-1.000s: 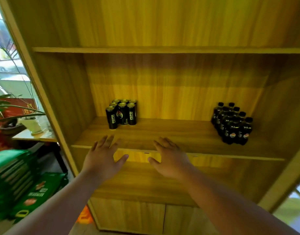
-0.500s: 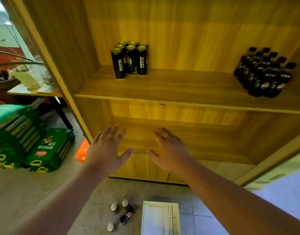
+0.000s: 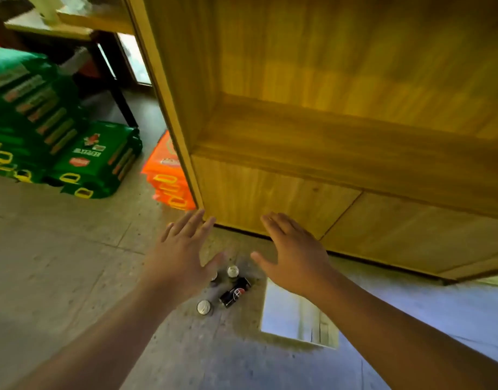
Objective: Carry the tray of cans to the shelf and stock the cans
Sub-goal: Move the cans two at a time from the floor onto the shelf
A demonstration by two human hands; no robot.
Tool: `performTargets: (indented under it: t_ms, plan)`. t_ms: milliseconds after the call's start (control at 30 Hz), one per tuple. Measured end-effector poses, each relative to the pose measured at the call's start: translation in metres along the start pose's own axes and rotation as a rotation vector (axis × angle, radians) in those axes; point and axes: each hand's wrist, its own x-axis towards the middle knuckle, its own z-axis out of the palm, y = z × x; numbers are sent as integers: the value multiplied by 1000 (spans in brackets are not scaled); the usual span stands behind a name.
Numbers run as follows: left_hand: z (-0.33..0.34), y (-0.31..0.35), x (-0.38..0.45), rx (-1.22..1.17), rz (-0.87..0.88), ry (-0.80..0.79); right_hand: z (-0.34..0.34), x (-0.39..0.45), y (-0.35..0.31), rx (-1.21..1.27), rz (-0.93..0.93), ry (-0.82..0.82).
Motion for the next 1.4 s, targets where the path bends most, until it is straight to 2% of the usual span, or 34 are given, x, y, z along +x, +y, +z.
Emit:
performTargets:
  t_ms: [467, 633, 800, 1067, 1233, 1400]
  plan:
    - [353, -110, -3, -46, -204, 25, 389, 102, 59, 114, 26, -76]
    - [444, -133, -11, -138, -325, -6, 486, 119, 73, 190, 111, -102]
    - [490, -139, -29, -166, -338, -66, 532, 117, 79, 236, 230, -96]
    - [534, -145, -32, -259, -441, -60, 561, 127, 86, 201, 274, -111]
    - [560, -142, -46, -589, -642, -8, 576, 126, 87, 282, 363, -122]
    - [588, -136, -50, -885, -721, 112, 588, 127, 89, 324, 436, -130]
